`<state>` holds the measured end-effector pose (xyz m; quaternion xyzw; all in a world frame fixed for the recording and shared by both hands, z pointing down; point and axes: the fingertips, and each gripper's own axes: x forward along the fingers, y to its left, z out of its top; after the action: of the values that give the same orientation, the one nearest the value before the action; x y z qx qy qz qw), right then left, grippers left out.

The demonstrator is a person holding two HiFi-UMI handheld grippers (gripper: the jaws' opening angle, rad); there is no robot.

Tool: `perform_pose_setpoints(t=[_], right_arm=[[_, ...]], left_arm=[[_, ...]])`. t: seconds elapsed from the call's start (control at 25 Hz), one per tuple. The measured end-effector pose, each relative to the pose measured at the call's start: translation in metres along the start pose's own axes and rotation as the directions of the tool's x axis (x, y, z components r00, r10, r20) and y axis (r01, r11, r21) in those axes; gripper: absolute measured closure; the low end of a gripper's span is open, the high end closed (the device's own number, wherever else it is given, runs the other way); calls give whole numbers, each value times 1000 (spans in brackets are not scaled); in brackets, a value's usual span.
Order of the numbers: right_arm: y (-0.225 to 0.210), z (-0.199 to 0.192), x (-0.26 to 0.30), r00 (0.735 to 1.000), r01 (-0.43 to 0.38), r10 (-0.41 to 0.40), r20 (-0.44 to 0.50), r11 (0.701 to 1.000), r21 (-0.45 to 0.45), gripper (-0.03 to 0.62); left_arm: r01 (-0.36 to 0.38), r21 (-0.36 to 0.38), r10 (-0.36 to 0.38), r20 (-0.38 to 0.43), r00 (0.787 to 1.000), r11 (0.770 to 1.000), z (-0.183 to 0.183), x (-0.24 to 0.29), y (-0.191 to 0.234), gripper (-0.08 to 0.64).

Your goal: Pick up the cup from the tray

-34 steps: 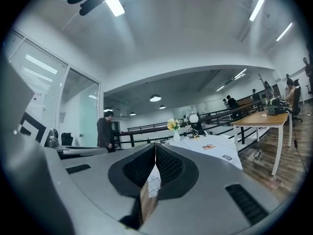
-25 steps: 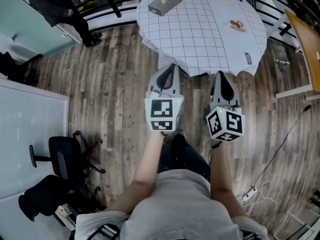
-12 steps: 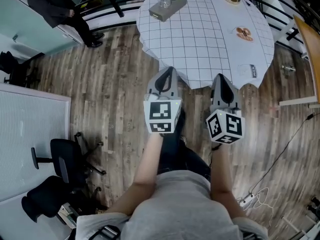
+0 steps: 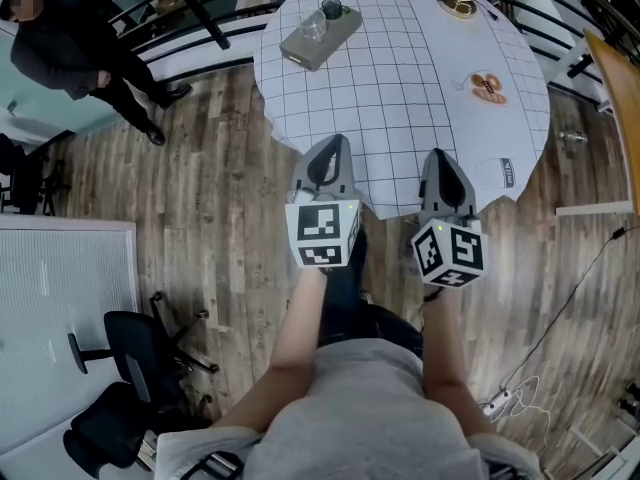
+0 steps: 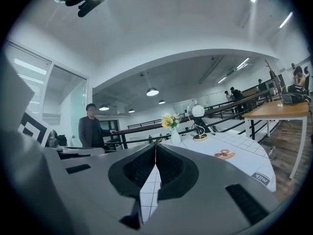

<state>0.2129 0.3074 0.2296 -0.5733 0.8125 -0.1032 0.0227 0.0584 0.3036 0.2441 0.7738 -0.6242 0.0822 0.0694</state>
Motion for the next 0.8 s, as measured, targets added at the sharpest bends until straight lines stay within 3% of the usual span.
perform_pose_setpoints(t=[0.48, 0.8], right_arm=[[2, 16, 161, 999, 8, -9, -33, 999, -35, 583], [21, 5, 232, 996, -49, 45, -76, 998, -51, 583]], left_arm=[[33, -24, -34, -20, 999, 999, 29, 137, 76, 552], [23, -50, -26, -59, 998, 998, 22, 192, 119, 552]])
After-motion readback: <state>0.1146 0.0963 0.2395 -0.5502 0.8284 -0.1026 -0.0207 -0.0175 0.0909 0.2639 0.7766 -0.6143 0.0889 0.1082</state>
